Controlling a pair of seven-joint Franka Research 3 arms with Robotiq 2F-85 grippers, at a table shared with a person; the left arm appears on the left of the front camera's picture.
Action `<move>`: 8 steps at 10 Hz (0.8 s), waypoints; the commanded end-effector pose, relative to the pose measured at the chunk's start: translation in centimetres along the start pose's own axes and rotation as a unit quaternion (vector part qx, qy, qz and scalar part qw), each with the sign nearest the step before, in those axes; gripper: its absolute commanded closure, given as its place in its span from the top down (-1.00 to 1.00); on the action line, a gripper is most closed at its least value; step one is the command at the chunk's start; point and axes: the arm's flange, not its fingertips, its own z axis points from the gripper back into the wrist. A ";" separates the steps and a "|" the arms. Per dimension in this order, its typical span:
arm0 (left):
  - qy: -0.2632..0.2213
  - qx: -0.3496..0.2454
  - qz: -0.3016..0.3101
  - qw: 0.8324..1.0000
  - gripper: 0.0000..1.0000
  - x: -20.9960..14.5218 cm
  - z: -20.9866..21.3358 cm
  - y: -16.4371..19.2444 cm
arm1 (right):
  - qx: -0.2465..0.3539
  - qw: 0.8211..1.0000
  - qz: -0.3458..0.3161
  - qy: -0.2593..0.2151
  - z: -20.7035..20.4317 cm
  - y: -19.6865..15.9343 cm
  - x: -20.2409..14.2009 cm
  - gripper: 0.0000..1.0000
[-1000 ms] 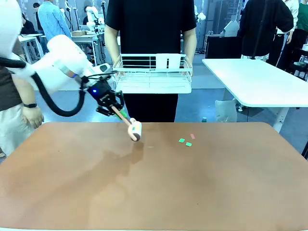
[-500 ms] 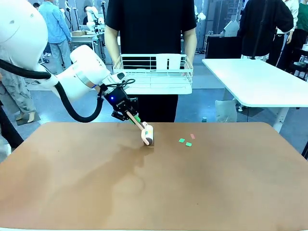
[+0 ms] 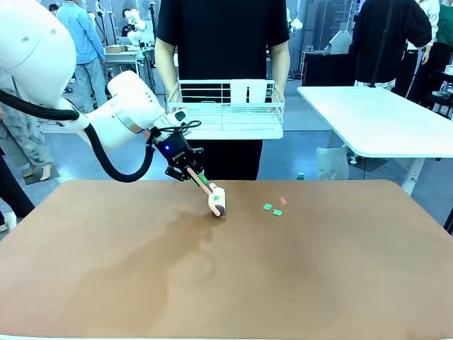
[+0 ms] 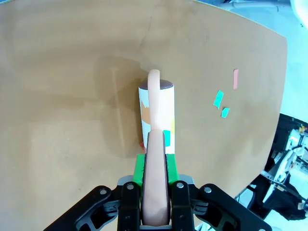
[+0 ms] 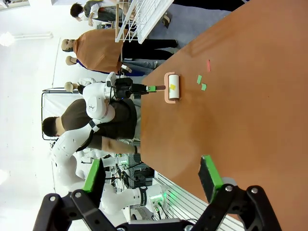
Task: Clean the table.
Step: Clean the table with the Lint Roller when the human lifts the Dish drying rack.
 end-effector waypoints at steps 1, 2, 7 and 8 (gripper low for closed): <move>0.024 0.015 0.009 1.000 -0.59 -0.1 -2.8 1.3 | 0.005 1.000 0.002 -0.002 0.1 0.3 0.0 1.00; 0.032 0.010 0.003 0.999 -0.59 -0.1 -2.9 0.9 | 0.005 1.000 0.002 -0.002 0.1 0.3 0.0 1.00; 0.116 0.033 -0.057 0.991 -0.59 1.2 -11.0 -6.8 | 0.005 1.000 0.002 -0.002 0.1 0.3 0.0 1.00; 0.125 0.029 -0.058 0.990 -0.59 0.8 -13.1 -8.7 | 0.005 1.000 0.002 -0.002 0.1 0.3 0.0 1.00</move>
